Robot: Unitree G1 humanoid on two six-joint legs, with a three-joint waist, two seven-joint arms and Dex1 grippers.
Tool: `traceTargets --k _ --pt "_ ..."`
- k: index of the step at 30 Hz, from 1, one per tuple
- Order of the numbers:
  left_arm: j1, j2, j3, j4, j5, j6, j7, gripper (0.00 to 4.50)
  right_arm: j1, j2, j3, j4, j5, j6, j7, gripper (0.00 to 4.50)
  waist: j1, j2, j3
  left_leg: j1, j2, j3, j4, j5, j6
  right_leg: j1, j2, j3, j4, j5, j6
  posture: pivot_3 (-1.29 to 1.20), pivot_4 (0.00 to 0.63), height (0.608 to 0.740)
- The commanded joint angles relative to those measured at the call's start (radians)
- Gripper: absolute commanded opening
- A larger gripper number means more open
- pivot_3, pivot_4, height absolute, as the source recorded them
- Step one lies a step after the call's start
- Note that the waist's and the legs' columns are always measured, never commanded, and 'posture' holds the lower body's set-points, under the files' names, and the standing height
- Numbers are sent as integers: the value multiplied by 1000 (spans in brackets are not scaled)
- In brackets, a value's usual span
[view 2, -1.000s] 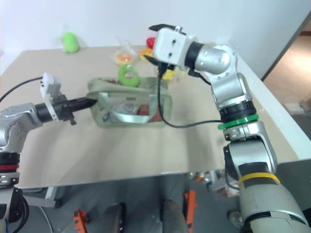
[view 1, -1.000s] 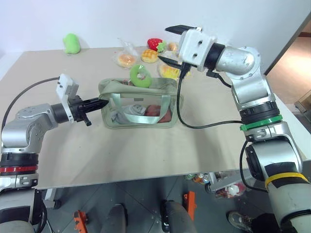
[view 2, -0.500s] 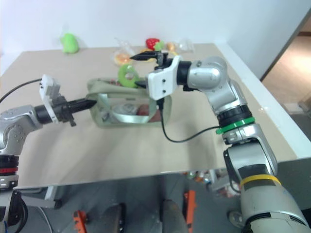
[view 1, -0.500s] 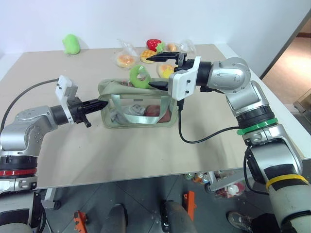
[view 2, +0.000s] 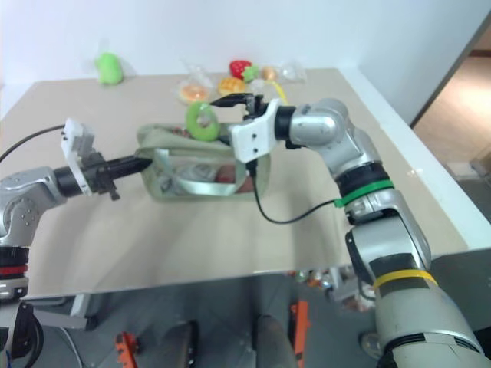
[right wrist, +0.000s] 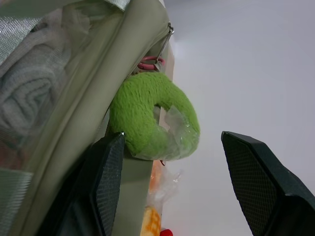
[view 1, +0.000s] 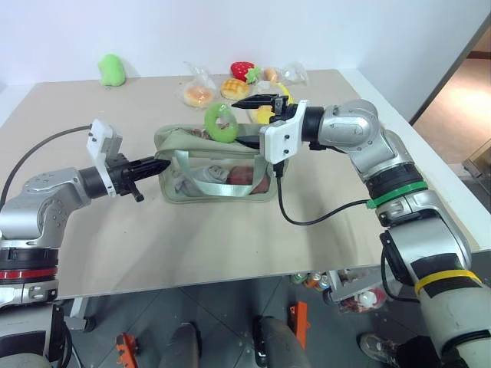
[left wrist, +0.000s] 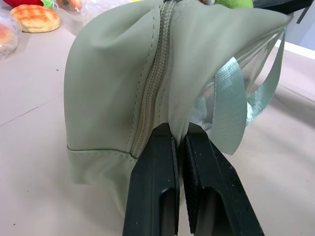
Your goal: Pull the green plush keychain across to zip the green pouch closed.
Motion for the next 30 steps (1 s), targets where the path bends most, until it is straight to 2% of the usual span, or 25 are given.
traceTargets --k 1,19,30 --pt "-4 11 40 -44 -25 1 7 0 -47 11 8 18 -12 -41 -7 3252 0 0 0 0 0 0 0 0 0 0 0 0 0 0 0 0 150 740" --pt "17 4 53 -68 -50 5 37 0 -108 29 60 87 -54 -142 9 3252 0 0 0 0 0 0 0 0 0 0 0 1 0 0 0 0 150 740" --pt "18 2 59 -75 -58 7 46 0 -141 66 63 121 -61 -131 -24 3252 0 0 0 0 0 0 0 0 0 0 0 1 0 0 0 0 150 740"
